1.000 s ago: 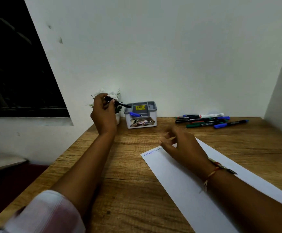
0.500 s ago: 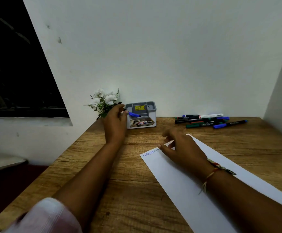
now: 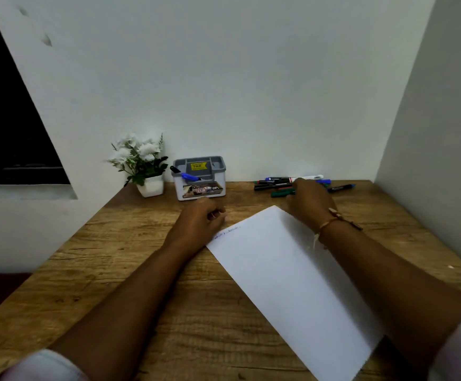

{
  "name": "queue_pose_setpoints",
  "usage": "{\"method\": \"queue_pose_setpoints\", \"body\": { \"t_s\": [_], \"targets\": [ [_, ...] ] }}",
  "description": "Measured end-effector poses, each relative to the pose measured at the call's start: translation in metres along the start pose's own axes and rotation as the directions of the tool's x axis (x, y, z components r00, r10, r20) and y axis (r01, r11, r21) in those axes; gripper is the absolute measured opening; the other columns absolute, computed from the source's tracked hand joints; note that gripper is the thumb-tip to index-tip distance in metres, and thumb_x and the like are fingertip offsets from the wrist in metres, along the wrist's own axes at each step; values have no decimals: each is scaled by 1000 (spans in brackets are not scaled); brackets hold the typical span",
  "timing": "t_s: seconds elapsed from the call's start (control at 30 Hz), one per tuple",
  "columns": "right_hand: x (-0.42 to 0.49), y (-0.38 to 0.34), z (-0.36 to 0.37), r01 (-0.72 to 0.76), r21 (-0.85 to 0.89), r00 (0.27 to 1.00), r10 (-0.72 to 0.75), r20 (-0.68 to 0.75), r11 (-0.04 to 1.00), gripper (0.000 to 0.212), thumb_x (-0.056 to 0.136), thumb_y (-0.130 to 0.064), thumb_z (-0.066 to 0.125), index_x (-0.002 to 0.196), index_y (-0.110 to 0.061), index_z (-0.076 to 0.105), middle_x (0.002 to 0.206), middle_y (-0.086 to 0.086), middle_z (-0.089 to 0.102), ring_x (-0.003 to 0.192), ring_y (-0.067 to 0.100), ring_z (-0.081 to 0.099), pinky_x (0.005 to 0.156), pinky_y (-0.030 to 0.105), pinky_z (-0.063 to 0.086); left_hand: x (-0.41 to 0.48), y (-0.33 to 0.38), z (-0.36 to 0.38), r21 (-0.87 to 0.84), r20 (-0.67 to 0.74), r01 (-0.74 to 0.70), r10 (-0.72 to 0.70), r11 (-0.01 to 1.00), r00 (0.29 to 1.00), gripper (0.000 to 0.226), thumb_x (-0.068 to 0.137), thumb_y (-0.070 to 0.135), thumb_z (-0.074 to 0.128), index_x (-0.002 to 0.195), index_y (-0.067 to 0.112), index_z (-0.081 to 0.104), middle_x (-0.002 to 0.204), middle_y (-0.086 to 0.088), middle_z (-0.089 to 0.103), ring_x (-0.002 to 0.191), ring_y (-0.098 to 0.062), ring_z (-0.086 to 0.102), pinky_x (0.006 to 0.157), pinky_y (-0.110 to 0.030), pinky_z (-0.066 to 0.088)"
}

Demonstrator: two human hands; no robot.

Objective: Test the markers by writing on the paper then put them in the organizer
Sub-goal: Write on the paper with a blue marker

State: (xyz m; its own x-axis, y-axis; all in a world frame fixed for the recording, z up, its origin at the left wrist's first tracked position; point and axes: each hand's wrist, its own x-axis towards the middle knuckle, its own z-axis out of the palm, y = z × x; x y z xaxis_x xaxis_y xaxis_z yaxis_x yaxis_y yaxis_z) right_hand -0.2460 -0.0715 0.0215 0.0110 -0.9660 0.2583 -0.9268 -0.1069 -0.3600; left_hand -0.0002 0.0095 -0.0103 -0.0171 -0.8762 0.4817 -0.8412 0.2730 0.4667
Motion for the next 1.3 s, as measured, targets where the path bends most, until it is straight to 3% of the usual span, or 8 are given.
{"method": "queue_pose_setpoints", "body": {
  "t_s": [0.13,0.33,0.63,0.8,0.93,1.1,1.2,1.3],
  "targets": [
    [25,46,-3,-82,-146,996,87,30,986,27,100,-10,51,125,-5,59,129,20,65,121,38,61,96,43,51,2,-4,-3,-2,-11,-16,16,1000,1000,14,89,26,71,101,19,73,95,5,67,82,-5,58,68,-17,42],
    [36,66,8,-81,-138,993,92,76,987,43,99,-4,47,142,-9,47,129,21,65,119,39,62,93,42,50,6,-8,-3,9,14,-3,3,1000,1000,18,91,31,68,103,20,73,95,5,66,83,-5,57,69,-23,45],
    [38,66,7,146,-241,989,-140,39,960,23,98,-16,60,113,-17,79,118,14,72,111,34,65,93,35,49,6,-4,-5,-2,22,12,-12,1000,1000,15,91,31,68,100,20,72,94,5,65,82,-4,56,67,-18,44],
    [31,54,4,234,-182,972,-226,64,955,16,93,-19,69,107,-16,78,112,15,71,108,34,64,87,36,48,5,-1,-5,-18,31,15,-15,1000,999,12,92,30,68,99,22,72,95,6,65,82,-3,56,67,-17,43],
    [9,19,-13,278,-56,958,-281,-62,959,17,102,-24,58,116,-17,64,107,12,70,102,33,61,75,38,46,5,3,-9,-66,-12,-7,6,998,1000,18,93,33,64,106,21,71,93,9,63,82,-1,55,66,-16,41],
    [-38,-35,-30,532,182,843,-499,-199,827,17,106,-28,55,120,-20,61,97,5,71,89,22,61,66,31,30,2,15,-11,-214,-59,-9,-3,977,998,31,97,44,55,120,26,64,103,17,63,90,8,56,73,-14,44],
    [-57,-47,-25,581,246,814,-556,-171,776,18,105,-28,58,110,-16,70,82,-2,68,78,16,59,65,28,34,-3,22,-9,-352,-60,-54,35,934,998,29,99,45,49,118,28,64,98,14,68,90,2,63,77,-25,53],
    [-61,-48,-15,570,269,817,-570,-85,777,25,105,-27,56,94,-11,71,73,-2,64,71,18,58,60,28,36,-6,30,-8,-409,-62,-81,61,909,996,21,102,38,47,106,28,65,83,8,69,77,-4,66,69,-20,51]
  ]
}}
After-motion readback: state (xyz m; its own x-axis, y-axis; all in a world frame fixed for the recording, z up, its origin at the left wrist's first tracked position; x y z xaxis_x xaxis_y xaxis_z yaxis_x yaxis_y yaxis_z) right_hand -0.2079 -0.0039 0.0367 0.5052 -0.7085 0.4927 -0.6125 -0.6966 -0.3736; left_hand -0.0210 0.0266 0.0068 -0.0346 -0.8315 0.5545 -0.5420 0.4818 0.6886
